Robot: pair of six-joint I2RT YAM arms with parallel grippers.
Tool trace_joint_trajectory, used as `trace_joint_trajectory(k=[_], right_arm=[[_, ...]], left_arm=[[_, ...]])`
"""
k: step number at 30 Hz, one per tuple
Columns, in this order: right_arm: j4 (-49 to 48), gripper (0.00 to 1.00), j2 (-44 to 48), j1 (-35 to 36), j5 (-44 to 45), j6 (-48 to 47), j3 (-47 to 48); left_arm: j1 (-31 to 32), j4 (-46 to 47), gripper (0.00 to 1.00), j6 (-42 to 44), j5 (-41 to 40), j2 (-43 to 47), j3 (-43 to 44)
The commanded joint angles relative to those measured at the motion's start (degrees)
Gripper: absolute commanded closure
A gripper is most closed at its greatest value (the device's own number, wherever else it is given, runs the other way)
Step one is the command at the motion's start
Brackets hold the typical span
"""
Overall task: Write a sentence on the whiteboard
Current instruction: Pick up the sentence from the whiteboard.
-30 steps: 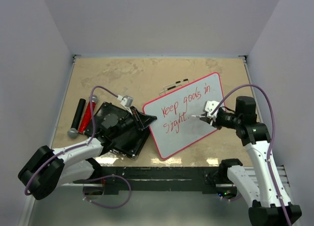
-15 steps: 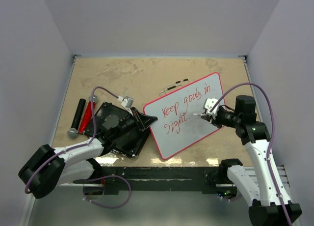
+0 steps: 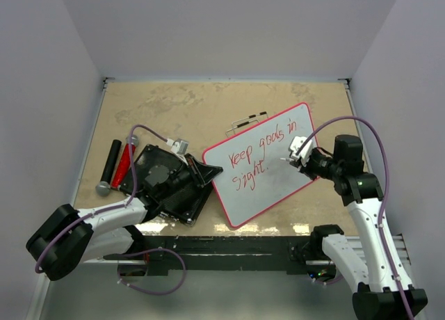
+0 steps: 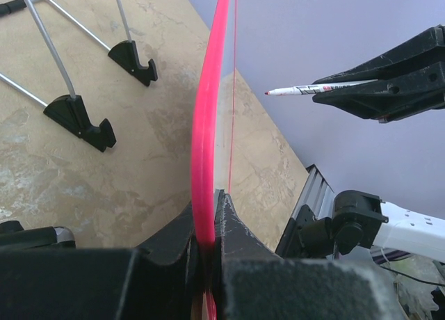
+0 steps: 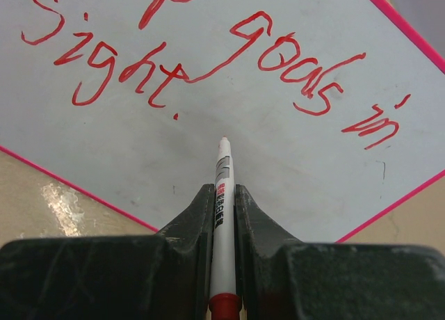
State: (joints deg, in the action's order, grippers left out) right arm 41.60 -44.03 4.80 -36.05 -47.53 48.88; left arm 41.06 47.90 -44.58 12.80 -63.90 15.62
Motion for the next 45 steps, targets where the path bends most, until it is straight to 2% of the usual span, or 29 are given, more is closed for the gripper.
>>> trace_joint_trajectory(k=[1,9,15,19,23,37,45], right_arm=[[-0.4,1.00,0.7,-0.1,3.0,1.3,2.0],[-3.2,1.00,-2.9,-0.1,-2.8,2.4,0.2],[-7.5,1.00,-5.4,-0.1,-3.4,4.2,0.2],[-4.5,1.00,-7.1,0.0,-5.6,1.7,0.6],[-3.9,1.00,-7.7,0.0,-4.2,-0.6,0.1],[-12.3,1.00,-9.7,3.1,0.8,6.4,-1.2],[-12.3,1.00,-11.0,4.9,2.7,6.7,-1.3]], left_arm=[[0.4,-4.7,1.00,4.9,-0.1,-1.1,-1.8],[0.4,-4.4,1.00,4.1,-0.6,-0.9,-2.9],[0.4,-3.6,1.00,3.3,0.1,-1.8,-3.0],[0.5,-2.3,1.00,2.7,-0.1,-2.5,-3.2],[0.5,-1.3,1.00,2.0,-0.1,-2.3,-3.5],[0.5,-2.3,1.00,2.0,-0.1,-1.9,-2.7],[0.5,-2.4,1.00,2.0,0.1,-1.8,-2.6]])
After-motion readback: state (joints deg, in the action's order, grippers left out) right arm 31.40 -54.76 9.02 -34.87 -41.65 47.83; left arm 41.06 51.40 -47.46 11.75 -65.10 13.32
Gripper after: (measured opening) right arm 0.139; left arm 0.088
